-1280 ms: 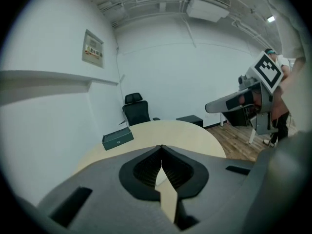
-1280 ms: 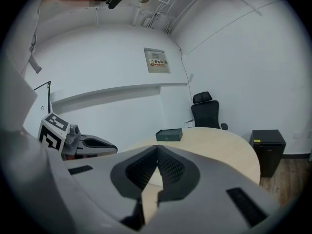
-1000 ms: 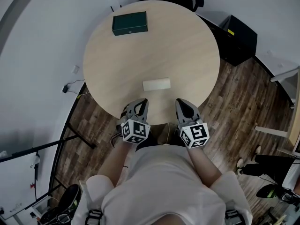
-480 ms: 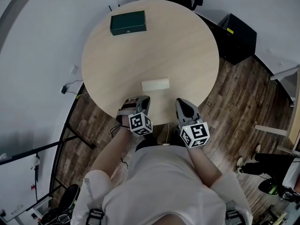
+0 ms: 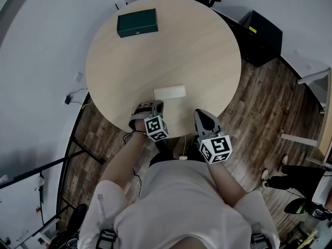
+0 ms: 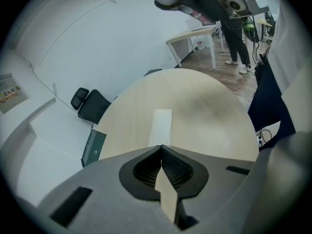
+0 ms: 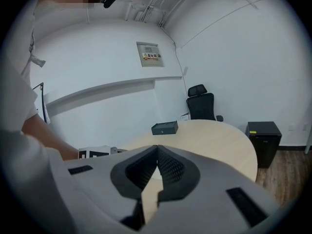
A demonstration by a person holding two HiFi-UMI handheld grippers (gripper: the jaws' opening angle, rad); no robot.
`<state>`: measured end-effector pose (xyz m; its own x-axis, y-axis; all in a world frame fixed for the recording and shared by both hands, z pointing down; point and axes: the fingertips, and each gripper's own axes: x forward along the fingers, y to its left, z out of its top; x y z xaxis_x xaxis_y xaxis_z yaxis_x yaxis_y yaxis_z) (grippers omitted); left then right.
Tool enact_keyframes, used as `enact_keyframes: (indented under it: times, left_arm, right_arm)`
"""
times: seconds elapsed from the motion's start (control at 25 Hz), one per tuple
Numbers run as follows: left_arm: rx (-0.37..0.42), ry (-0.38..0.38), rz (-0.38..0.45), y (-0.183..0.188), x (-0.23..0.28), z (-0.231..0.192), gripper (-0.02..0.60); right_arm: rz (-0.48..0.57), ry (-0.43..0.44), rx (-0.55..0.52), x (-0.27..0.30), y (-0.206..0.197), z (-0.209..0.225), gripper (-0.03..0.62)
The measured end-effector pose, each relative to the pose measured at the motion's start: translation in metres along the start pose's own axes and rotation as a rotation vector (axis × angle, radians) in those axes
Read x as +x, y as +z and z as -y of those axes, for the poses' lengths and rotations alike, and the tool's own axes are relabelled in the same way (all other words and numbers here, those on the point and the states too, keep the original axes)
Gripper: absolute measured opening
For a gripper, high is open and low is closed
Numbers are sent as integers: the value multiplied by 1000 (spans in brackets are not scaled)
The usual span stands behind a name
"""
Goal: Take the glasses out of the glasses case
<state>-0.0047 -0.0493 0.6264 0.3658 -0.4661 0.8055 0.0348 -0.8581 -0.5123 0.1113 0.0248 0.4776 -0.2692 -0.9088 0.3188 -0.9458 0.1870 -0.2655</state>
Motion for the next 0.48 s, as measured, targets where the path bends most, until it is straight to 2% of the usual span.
enact_keyframes:
  times: [0.12, 0.48]
  left_arm:
    - [-6, -10, -31, -9, 13, 1, 9]
    - [96, -29, -76, -13, 42, 11, 9]
  right_arm:
    - [-9, -1, 2, 1, -2, 2, 12]
    - [-31, -4, 2, 6, -6, 12, 12]
